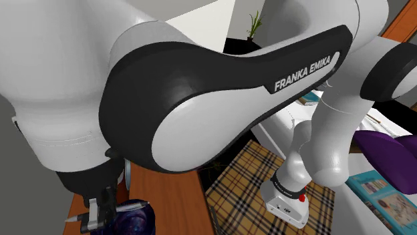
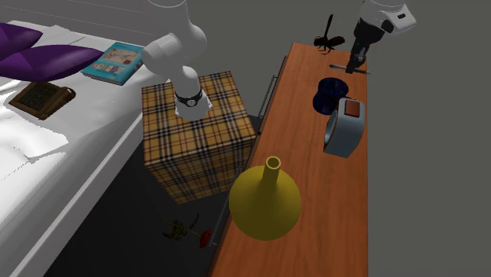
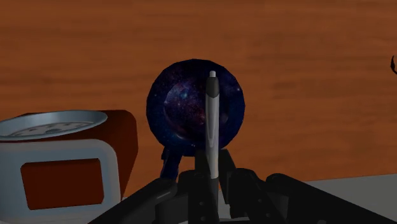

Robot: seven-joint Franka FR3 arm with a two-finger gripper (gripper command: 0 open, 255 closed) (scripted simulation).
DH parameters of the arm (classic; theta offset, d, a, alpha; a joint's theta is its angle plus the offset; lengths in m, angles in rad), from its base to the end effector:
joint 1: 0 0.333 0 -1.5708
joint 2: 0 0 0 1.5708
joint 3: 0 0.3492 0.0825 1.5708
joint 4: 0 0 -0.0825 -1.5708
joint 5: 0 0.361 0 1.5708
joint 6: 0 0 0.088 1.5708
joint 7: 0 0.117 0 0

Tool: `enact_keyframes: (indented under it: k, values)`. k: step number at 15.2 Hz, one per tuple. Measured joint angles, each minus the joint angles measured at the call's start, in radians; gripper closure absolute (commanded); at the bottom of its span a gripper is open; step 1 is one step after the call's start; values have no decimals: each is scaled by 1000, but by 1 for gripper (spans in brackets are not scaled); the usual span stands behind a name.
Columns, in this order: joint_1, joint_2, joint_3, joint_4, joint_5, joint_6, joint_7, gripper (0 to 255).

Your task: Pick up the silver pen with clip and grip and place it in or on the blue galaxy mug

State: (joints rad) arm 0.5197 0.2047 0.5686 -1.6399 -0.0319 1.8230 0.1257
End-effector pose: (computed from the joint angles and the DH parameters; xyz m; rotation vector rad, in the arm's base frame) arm 0.3064 0.5175 0.5386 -2.7232 -1.4183 0.0555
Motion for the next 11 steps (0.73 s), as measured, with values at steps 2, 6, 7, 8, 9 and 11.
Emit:
enact_keyframes:
  k: [2, 6, 7, 8, 9, 11]
  values:
    - [3, 8, 0, -15, -5, 22, 5, 255]
    - [3, 13, -1, -60, -8, 71, 6, 255]
    - [2, 13, -2, -73, -8, 84, 4, 255]
    - [1, 16, -3, -83, -9, 96, 4, 255]
    - [2, 18, -3, -97, -11, 112, 6, 255]
    - [4, 27, -4, -113, -16, 136, 8, 255]
